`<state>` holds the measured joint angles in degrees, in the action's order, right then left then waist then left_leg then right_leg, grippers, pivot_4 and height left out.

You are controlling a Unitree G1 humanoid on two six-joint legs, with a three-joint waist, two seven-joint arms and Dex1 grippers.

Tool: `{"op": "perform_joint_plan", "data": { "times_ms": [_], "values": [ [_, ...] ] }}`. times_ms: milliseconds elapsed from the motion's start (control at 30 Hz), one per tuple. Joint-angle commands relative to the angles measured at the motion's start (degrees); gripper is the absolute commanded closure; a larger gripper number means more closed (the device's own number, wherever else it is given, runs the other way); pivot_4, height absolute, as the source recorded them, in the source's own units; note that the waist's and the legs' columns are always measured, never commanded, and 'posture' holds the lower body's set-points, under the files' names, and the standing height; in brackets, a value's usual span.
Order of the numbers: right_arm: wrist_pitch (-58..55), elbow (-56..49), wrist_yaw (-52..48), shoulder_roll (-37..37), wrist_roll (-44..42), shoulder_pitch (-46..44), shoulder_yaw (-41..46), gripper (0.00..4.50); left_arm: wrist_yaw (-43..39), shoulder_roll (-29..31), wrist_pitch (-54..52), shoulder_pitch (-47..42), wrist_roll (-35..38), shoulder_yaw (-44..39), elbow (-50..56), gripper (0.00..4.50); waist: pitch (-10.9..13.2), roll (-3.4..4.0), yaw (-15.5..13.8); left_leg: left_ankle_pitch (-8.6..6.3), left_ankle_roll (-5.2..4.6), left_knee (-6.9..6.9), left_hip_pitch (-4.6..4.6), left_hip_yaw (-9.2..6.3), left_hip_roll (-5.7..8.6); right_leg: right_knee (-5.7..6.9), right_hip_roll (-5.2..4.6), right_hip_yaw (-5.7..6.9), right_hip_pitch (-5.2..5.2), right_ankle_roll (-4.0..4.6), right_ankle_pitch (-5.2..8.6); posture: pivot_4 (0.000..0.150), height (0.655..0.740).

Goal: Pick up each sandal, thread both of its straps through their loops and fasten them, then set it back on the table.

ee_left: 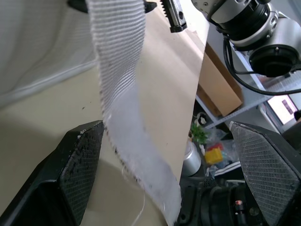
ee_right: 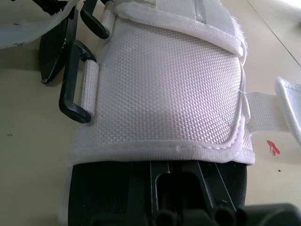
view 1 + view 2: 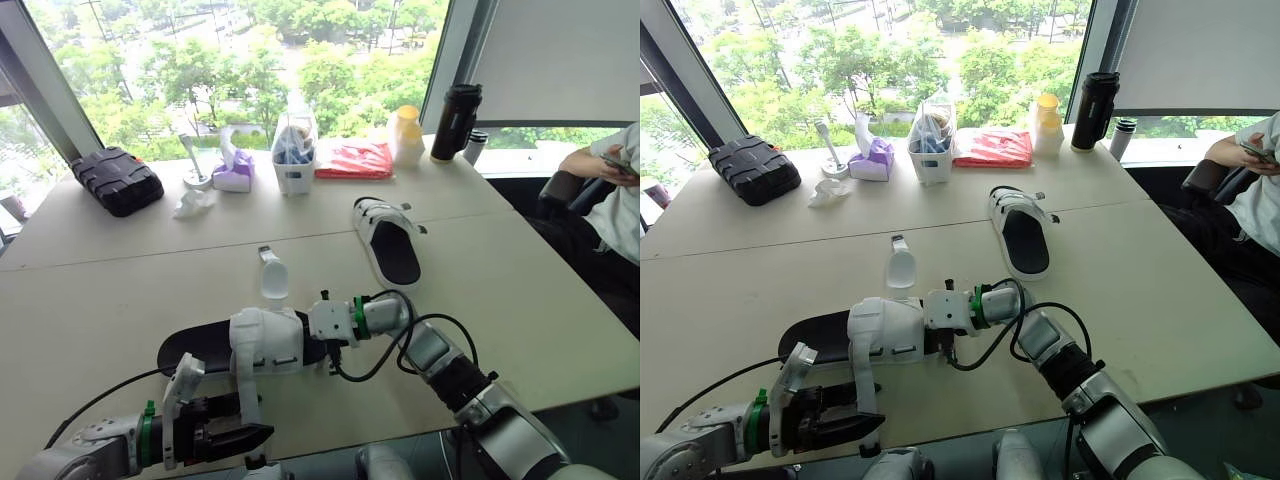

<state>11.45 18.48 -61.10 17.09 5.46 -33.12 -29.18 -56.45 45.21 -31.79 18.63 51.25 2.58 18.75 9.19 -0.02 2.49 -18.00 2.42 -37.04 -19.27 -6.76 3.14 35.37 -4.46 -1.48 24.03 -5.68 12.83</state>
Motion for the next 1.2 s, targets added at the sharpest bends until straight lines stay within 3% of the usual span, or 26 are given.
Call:
{"op": "perform_joint_plan", "data": {
  "times_ms": [33,267,300,667,833,1000,1200],
  "values": [
    [-2.09,1.25,-0.2,0.24,2.37,1.59,-2.03,4.5,-0.81,-0.6,-2.64,1.09,-2.25,2.54,0.1,0.83,0.0,-0.01,0.06,0.0,0.0,0.0,0.0,-0.01,-0.01,-0.01,0.0,0.0,0.01,-0.01,0.0,0.15,0.74],
    [-2.12,1.31,0.03,0.2,2.54,1.59,-1.99,4.5,-2.2,-0.24,-4.83,2.82,-1.89,0.3,1.89,4.29,0.02,-0.05,0.03,0.0,0.0,0.02,-0.1,-0.03,-0.03,-0.02,0.01,-0.01,0.13,-0.01,0.01,0.15,0.74],
    [-2.13,1.39,0.06,0.14,2.53,1.56,-1.97,4.5,-2.26,-0.22,-5.28,3.03,-1.6,-0.1,2.33,4.46,0.02,-0.04,0.01,0.0,0.0,0.02,-0.08,-0.03,-0.04,-0.03,0.0,-0.01,0.1,-0.03,0.02,0.15,0.74],
    [-1.91,1.81,0.37,-0.11,2.73,1.43,-2.01,4.5,-0.08,-0.89,-12.29,-3.12,7.89,-11.14,2.72,4.46,0.07,-0.21,0.1,0.0,0.0,0.0,-0.09,-0.1,-0.07,0.0,0.03,0.02,0.11,-0.13,0.09,0.15,0.74],
    [-1.76,2.05,0.44,-0.2,2.82,1.3,-2.05,4.5,1.71,-0.7,-17.0,-12.96,12.64,-15.32,-1.49,4.46,0.07,-0.28,0.07,0.0,0.01,0.01,-0.09,-0.1,-0.03,0.0,0.05,0.02,0.14,0.04,-0.03,0.15,0.74],
    [-1.48,2.45,0.61,-0.39,3.04,1.04,-2.15,4.5,2.88,-2.73,-19.61,-24.68,11.87,-14.14,-8.64,4.46,0.04,-0.33,0.15,0.01,0.03,0.0,-0.07,-0.11,-0.01,0.02,0.08,0.04,0.12,0.04,-0.06,0.15,0.74],
    [-1.49,2.42,0.97,-0.38,3.37,0.98,-2.2,4.5,-0.91,-3.71,-21.87,-31.55,8.29,-9.52,-14.24,4.46,0.04,-0.37,0.2,0.01,0.04,0.04,-0.1,-0.11,0.0,0.03,0.11,0.02,0.21,-0.05,-0.13,0.15,0.74]
  ]
}}
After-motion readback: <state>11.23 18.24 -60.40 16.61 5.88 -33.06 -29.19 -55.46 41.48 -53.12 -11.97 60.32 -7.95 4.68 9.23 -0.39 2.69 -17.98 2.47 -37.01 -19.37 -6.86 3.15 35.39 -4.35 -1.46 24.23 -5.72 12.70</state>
